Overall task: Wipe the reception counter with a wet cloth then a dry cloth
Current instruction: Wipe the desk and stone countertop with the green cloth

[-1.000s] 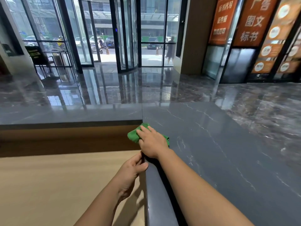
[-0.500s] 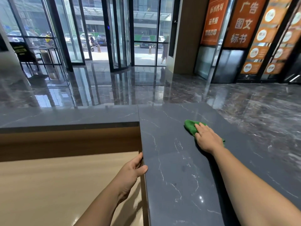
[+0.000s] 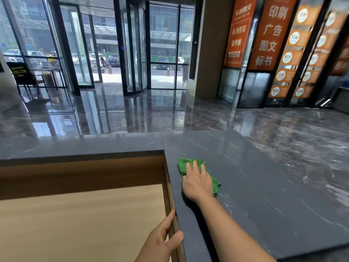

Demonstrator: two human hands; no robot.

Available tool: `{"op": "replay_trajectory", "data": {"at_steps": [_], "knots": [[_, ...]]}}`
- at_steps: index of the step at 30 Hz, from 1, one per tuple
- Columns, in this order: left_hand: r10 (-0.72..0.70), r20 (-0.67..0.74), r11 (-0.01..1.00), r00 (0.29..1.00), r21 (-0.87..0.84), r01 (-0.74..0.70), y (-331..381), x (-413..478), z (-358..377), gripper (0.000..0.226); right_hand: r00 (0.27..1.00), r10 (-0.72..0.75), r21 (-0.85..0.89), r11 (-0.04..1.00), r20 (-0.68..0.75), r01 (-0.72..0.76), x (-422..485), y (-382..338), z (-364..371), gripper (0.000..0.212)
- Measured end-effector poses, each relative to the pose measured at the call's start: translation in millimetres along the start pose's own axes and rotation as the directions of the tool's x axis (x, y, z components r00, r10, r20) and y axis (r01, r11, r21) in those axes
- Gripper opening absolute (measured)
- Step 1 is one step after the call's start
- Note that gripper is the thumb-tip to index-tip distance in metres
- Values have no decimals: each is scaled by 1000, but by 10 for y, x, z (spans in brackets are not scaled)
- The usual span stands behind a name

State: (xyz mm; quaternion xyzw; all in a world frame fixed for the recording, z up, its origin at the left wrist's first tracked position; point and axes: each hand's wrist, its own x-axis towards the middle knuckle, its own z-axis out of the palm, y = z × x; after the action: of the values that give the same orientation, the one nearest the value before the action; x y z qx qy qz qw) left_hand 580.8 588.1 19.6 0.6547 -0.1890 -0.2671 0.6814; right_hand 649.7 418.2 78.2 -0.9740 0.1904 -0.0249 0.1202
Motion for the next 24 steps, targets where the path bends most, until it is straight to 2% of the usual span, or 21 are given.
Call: {"op": "replay_trajectory", "data": {"at_steps": [5,11,14,20,24], "knots": [[-31,-55,999,998,-22,30,-31,7,75,85,986,-163,-24,986,36,164,-276,-309,126,57],[20,-57,999,998,41,-18,94,-33,131,71,946,-314,-35,948,86,318,-234,-13,-48,53],[19,-59,998,998,60,-15,62,-35,116,62,961,-262,-50,962,85,267,-140,338,-163,53],[9,-58,992,998,124,-2,47,-82,83,61,998,-16,-89,996,68,22,-6,1186,-418,53],[-27,-52,992,998,120,33,62,-96,76,61,993,107,-53,993,57,-104,12,1314,-441,54]]}}
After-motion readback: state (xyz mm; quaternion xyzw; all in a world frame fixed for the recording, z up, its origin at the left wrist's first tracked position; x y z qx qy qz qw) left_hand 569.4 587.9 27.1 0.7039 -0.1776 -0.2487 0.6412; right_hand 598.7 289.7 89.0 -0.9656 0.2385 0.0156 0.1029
